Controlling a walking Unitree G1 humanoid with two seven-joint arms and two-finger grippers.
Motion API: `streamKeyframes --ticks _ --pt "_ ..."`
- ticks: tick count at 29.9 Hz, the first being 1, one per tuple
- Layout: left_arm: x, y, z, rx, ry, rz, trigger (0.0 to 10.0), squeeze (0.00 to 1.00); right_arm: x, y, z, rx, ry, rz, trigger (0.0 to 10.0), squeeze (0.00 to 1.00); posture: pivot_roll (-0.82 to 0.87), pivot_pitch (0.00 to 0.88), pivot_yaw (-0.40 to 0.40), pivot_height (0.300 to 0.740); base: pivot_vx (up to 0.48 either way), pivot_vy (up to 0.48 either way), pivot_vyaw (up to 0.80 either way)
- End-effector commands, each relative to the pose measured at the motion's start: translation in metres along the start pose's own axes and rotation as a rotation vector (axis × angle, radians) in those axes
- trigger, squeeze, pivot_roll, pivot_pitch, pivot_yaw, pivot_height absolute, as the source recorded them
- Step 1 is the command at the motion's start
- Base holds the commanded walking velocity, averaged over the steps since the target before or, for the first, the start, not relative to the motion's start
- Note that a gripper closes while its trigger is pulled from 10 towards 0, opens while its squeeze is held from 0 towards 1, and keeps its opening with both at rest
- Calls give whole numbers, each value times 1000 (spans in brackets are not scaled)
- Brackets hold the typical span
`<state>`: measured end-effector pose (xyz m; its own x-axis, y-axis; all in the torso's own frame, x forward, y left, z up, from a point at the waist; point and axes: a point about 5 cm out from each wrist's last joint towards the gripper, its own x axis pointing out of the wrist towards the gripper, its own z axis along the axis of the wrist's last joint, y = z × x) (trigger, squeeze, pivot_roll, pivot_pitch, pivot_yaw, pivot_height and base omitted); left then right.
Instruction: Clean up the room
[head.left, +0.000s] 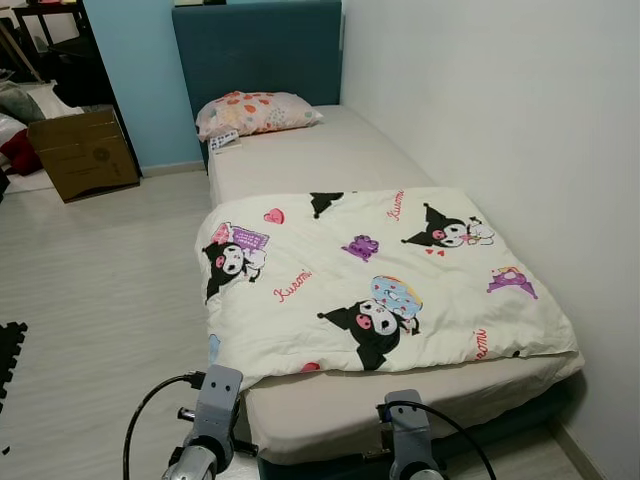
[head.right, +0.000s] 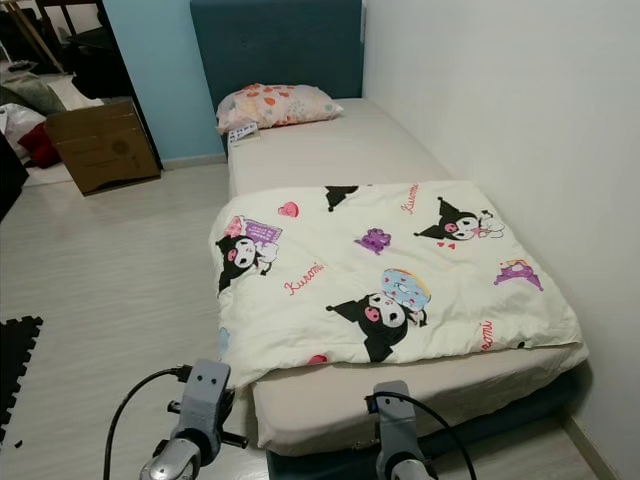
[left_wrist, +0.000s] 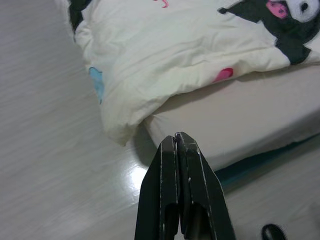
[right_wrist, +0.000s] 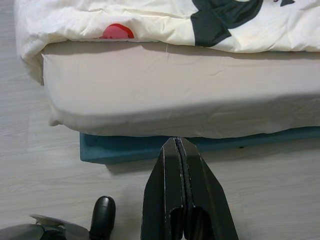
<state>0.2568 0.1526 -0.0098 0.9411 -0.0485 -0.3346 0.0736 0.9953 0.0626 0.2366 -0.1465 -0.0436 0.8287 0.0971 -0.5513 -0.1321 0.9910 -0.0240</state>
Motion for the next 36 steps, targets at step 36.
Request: streamKeyframes --ticks 36 --pt "-5 -7 -5 15 10 17 10000 0 4 -2 25 -79 -93 35 10000 0 -14 105 2 740 0 -40 182"
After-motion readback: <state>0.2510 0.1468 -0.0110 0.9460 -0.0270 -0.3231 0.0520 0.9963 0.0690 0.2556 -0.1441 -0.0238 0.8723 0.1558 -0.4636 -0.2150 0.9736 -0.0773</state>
